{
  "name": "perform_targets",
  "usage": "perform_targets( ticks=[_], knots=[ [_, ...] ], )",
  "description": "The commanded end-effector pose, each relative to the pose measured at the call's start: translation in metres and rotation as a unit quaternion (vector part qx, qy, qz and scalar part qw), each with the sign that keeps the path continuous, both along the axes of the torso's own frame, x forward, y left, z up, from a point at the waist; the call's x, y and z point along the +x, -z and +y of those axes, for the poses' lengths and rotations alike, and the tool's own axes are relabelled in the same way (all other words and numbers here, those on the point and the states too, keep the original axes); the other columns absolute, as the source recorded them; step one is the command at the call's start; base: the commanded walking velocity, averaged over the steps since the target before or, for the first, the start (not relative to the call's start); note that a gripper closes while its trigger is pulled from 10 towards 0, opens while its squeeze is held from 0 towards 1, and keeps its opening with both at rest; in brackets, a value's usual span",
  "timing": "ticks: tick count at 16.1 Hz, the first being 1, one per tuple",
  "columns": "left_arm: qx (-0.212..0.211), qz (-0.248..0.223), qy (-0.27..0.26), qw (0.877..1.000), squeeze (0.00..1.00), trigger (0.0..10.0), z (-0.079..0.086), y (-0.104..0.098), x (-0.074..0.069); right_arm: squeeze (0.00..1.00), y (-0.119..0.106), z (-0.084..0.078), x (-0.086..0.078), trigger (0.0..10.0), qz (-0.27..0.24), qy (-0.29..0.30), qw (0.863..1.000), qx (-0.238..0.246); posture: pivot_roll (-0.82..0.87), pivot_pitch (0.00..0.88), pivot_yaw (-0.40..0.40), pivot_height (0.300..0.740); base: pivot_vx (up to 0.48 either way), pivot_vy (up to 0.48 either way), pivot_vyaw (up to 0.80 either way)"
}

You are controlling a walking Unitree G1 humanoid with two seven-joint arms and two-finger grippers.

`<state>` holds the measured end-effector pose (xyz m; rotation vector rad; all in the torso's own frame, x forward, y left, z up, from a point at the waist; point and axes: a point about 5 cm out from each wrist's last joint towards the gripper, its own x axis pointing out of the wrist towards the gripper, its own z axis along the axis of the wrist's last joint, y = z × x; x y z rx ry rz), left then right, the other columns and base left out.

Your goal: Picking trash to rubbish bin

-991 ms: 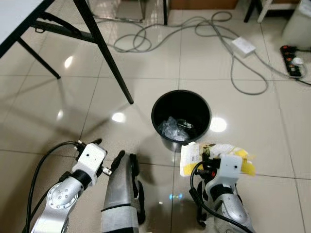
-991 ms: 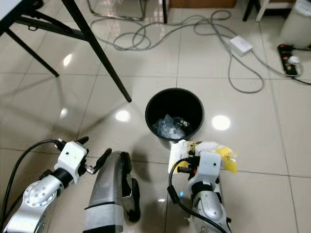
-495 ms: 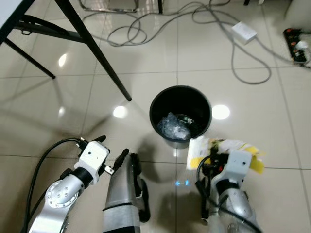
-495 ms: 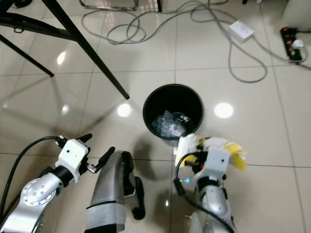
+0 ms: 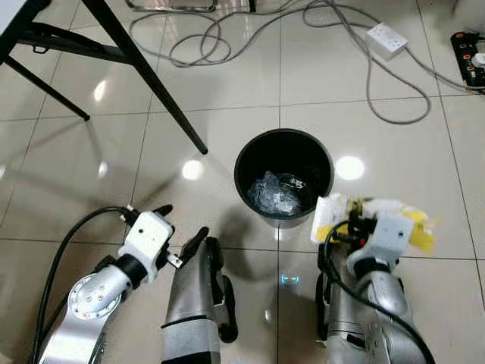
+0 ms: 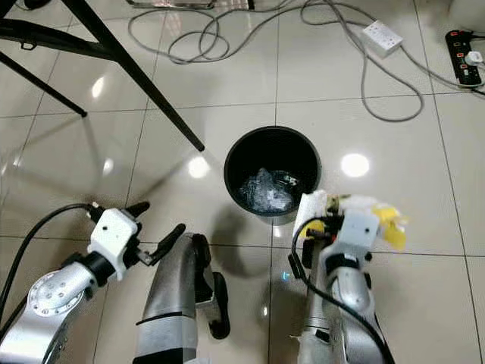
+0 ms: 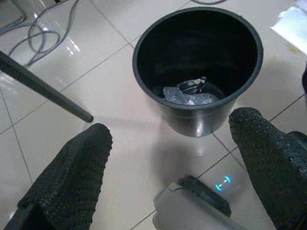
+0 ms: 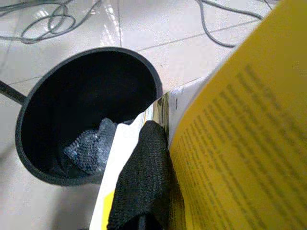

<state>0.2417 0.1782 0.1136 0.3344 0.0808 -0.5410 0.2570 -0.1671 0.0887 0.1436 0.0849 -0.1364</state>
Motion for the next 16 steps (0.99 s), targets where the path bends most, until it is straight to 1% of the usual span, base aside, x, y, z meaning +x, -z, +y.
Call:
perform_targets(
  ticks=[1, 2, 4, 5, 6, 8, 10, 11, 12, 14, 15, 16],
  knots=[
    [0.000, 0.019, 0.006, 1.000, 0.00, 10.0, 0.000, 0.004, -0.005, 0.00, 0.009, -0.001, -0.001, 0.0, 0.014, -0.005, 1.000, 0.004, 0.10, 0.451, 0.220, 0.560, 0.000, 0.000, 0.00],
    [0.000, 0.018, 0.007, 1.000, 0.00, 10.0, -0.001, 0.002, -0.004, 0.00, 0.005, -0.002, 0.007, 0.0, 0.006, -0.012, 1.000, -0.002, 0.10, 0.456, 0.222, 0.560, 0.000, 0.000, 0.00],
    [0.001, 0.020, 0.005, 1.000, 0.00, 10.0, 0.000, 0.000, -0.005, 0.00, -0.002, -0.002, 0.015, 0.0, -0.005, -0.017, 1.000, -0.009, 0.11, 0.463, 0.225, 0.560, 0.000, 0.000, 0.00],
    [0.003, 0.023, 0.004, 1.000, 0.00, 10.0, 0.002, 0.000, -0.008, 0.00, -0.008, -0.005, 0.027, 0.0, -0.017, -0.023, 1.000, -0.013, 0.12, 0.469, 0.228, 0.560, 0.000, 0.000, 0.00],
    [0.004, 0.025, 0.003, 1.000, 0.00, 10.0, 0.003, -0.001, -0.010, 0.00, -0.012, -0.006, 0.036, 0.0, -0.024, -0.027, 0.999, -0.015, 0.13, 0.473, 0.230, 0.560, 0.000, 0.000, 0.00],
    [0.005, 0.027, 0.002, 1.000, 0.00, 10.0, 0.004, -0.003, -0.012, 0.00, -0.015, -0.006, 0.043, 0.0, -0.028, -0.033, 0.999, -0.014, 0.14, 0.478, 0.230, 0.560, 0.000, 0.000, 0.00],
    [0.008, 0.026, -0.002, 1.000, 0.00, 10.0, 0.006, -0.006, -0.014, 0.00, -0.018, -0.004, 0.057, 0.0, -0.029, -0.049, 0.998, -0.011, 0.16, 0.488, 0.229, 0.560, 0.000, 0.000, 0.00],
    [0.010, 0.025, -0.005, 1.000, 0.00, 10.0, 0.007, -0.008, -0.015, 0.00, -0.021, 0.000, 0.067, 0.0, -0.029, -0.069, 0.997, -0.015, 0.17, 0.491, 0.229, 0.560, 0.000, 0.000, 0.00],
    [0.012, 0.025, -0.008, 1.000, 0.00, 10.0, 0.009, -0.009, -0.016, 0.00, -0.023, 0.004, 0.074, 0.0, -0.027, -0.081, 0.996, -0.009, 0.19, 0.497, 0.228, 0.560, 0.000, 0.000, 0.00],
    [0.015, 0.028, -0.014, 0.999, 0.00, 10.0, 0.012, -0.011, -0.020, 0.00, -0.030, 0.018, 0.090, 0.0, -0.029, -0.112, 0.993, 0.001, 0.20, 0.504, 0.221, 0.560, 0.000, 0.000, 0.00],
    [0.015, 0.028, -0.014, 0.999, 0.00, 10.0, 0.012, -0.011, -0.020, 0.00, -0.030, 0.018, 0.090, 0.0, -0.029, -0.112, 0.993, 0.001, 0.20, 0.504, 0.221, 0.560, 0.000, 0.000, 0.00],
    [0.016, 0.029, -0.017, 0.999, 0.00, 10.0, 0.012, -0.011, -0.022, 0.00, -0.031, 0.023, 0.094, 0.0, -0.031, -0.120, 0.992, 0.002, 0.20, 0.504, 0.221, 0.560, 0.000, 0.000, 0.00]
  ],
)
